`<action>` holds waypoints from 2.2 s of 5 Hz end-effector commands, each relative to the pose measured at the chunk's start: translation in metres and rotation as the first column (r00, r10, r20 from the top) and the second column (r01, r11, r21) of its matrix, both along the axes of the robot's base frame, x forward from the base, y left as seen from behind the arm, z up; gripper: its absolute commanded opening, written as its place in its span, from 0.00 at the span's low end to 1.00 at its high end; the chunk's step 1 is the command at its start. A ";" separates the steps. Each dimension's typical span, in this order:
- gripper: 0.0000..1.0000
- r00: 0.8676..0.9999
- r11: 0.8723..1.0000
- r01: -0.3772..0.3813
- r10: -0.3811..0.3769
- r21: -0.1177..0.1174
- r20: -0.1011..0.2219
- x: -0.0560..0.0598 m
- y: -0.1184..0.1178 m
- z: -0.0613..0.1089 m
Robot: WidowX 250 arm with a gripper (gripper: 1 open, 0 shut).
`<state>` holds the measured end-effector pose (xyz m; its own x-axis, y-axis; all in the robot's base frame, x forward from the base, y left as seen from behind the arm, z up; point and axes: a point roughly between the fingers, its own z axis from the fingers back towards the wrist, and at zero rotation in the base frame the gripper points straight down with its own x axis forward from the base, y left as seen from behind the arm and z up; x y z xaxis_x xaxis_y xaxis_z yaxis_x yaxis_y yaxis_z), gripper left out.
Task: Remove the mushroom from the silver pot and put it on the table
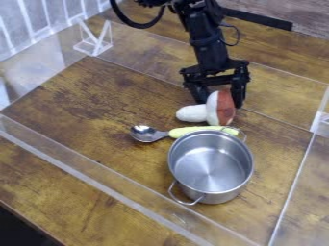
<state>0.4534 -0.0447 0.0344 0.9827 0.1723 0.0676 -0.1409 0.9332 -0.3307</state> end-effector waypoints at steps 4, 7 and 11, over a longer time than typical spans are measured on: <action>1.00 1.000 1.000 -0.020 0.020 0.008 -0.001 0.002 0.017 -0.003; 1.00 0.999 0.999 -0.015 0.013 0.049 0.032 0.003 0.029 0.035; 1.00 0.995 0.995 0.012 -0.021 0.102 0.095 0.003 0.036 0.107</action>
